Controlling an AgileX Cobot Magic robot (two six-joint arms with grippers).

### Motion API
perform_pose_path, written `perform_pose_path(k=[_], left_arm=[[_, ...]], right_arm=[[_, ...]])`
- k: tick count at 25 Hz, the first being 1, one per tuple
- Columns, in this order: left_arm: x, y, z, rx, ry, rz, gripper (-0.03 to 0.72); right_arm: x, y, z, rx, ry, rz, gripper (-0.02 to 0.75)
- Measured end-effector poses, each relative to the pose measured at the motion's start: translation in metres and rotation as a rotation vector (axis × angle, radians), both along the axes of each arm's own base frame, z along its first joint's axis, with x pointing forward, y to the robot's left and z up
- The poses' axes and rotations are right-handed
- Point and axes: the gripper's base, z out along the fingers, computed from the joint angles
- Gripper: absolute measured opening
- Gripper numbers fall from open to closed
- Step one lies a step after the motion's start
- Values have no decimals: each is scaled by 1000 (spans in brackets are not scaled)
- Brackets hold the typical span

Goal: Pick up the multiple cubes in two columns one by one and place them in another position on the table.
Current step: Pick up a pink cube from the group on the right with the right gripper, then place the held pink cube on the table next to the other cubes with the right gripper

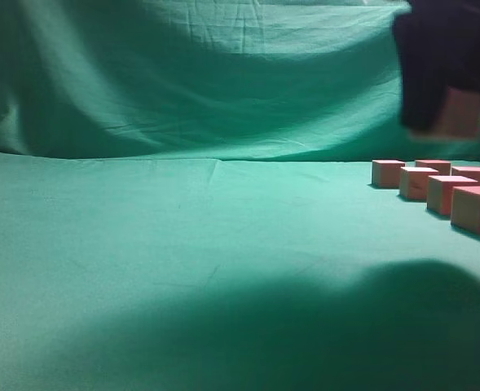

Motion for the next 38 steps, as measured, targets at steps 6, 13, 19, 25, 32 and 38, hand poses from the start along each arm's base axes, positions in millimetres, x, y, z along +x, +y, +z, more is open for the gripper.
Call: perform_pose_path(k=[6,13,19,25,32,38], left_arm=[[0,0,0,0,0,0,0],[0,0,0,0,0,0,0],[0,0,0,0,0,0,0],[0,0,0,0,0,0,0],[0,0,0,0,0,0,0],[0,0,0,0,0,0,0]], right_arm=[[39,19,38,50,-164,142,262],[86,41,19,37,-168,221,262],[106,51,-15,15,-122,254,262],[119,58,-39,16,-112,260,262],[125,66,-51,76,-130,254,262],[128,67,-60,71,-121,268,262]])
